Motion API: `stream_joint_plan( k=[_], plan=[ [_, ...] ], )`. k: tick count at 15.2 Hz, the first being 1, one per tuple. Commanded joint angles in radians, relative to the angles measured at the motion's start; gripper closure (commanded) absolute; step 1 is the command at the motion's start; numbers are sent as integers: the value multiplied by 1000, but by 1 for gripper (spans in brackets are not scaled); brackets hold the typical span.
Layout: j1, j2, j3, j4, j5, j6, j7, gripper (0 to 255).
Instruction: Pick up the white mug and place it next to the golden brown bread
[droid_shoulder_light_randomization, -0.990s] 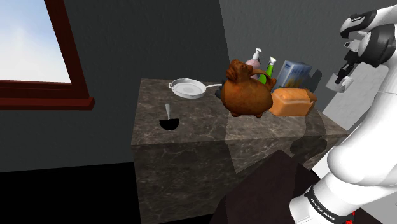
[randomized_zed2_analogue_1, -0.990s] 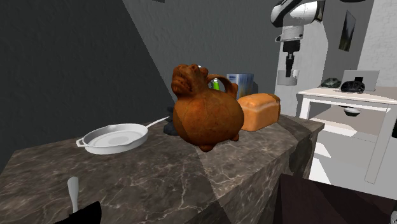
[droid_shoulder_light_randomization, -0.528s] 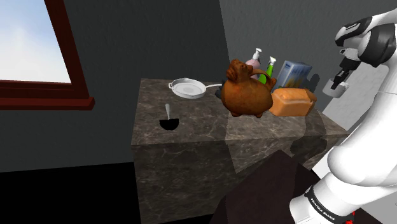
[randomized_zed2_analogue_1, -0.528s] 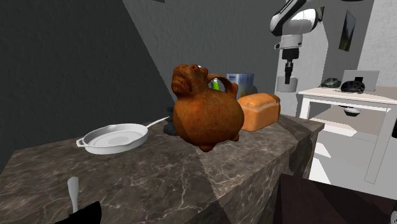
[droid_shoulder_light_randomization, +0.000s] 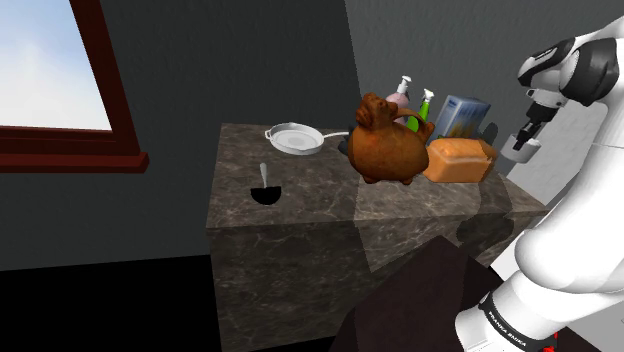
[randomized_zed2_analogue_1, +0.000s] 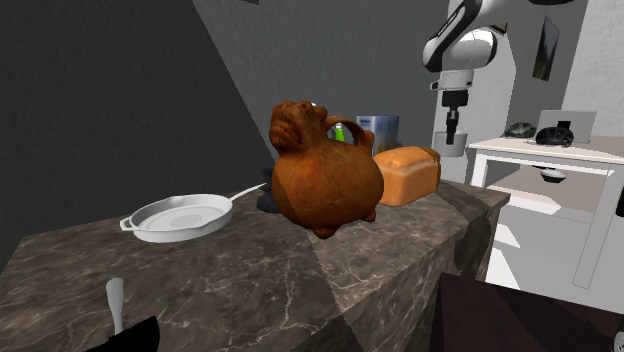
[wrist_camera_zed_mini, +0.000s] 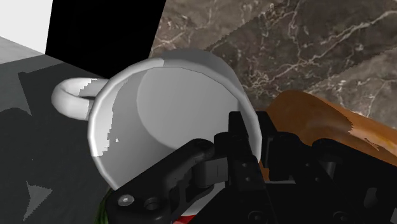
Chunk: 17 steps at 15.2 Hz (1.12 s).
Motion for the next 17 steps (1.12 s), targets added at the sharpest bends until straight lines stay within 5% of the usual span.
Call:
stream_joint_plan(
  k=[1, 17],
  plan=[
    [-2, 10, 3, -16, 7, 24, -4, 255],
    [-20, 89, 37, -135, 73, 206, -41, 255]
  ],
)
